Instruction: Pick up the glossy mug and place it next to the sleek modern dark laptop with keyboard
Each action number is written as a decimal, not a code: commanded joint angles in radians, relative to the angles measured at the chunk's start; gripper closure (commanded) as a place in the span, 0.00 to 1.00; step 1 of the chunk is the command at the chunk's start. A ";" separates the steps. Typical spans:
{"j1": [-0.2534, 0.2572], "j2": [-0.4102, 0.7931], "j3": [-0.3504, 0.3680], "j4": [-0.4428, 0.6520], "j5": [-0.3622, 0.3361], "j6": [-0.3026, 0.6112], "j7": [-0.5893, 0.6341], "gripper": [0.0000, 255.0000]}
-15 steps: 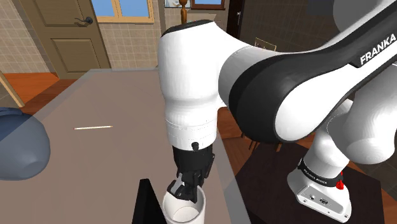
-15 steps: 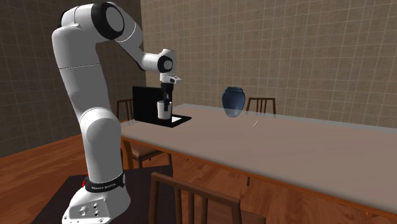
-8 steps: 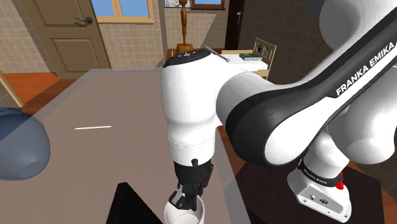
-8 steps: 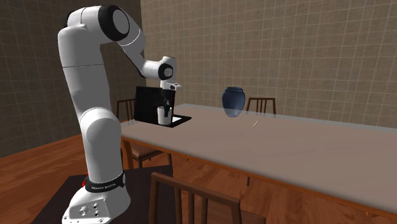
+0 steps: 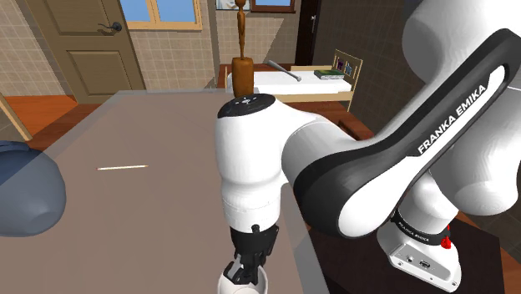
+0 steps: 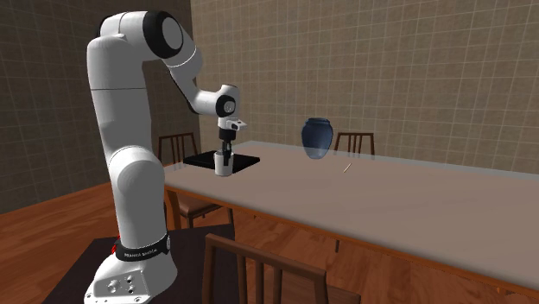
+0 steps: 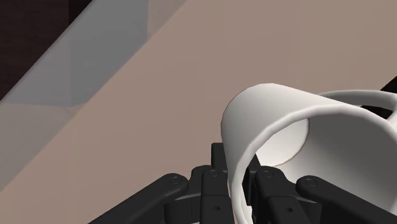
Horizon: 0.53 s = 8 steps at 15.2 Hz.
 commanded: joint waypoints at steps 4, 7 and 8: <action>0.000 0.002 0.000 -0.001 -0.001 0.003 0.000 1.00; 0.000 0.002 0.000 0.000 -0.001 0.003 0.000 0.00; 0.000 0.002 0.000 -0.001 -0.001 0.003 0.000 0.00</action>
